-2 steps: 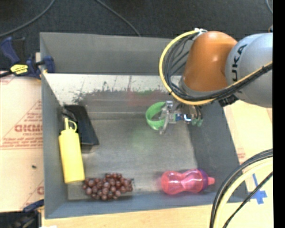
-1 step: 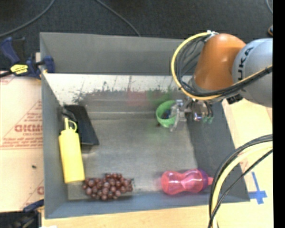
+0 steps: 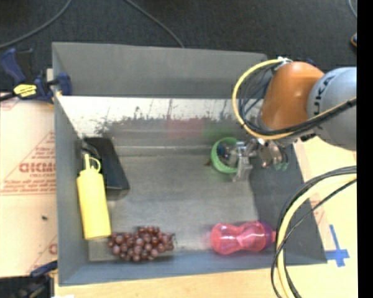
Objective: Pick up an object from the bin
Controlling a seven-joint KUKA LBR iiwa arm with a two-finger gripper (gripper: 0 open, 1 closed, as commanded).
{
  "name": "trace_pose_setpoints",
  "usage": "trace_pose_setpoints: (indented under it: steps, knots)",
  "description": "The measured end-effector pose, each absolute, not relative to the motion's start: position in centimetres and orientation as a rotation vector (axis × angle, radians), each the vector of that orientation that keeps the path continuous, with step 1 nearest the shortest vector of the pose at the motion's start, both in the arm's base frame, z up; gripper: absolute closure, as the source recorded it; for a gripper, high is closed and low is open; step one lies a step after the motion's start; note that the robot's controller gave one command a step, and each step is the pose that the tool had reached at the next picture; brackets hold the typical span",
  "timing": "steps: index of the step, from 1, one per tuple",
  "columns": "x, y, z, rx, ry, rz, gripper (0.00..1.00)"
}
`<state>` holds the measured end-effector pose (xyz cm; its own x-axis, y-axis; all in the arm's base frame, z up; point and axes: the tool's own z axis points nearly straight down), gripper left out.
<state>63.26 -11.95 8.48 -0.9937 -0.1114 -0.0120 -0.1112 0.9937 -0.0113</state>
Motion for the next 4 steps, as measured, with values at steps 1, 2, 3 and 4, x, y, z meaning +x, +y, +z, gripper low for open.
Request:
trace_pose_setpoints:
  steps: [1, 2, 3, 4]
  knots:
    - [65.1, -5.9, 7.2, -0.398, 3.098, -0.022, 1.0]
    - [64.8, -3.1, 7.2, -0.376, 3.095, -0.022, 1.0]
    - [64.3, 0.4, 7.2, -0.281, 3.102, -0.02, 1.0]
    - [63.4, 4.4, 7.2, -0.087, 3.113, -0.015, 1.0]
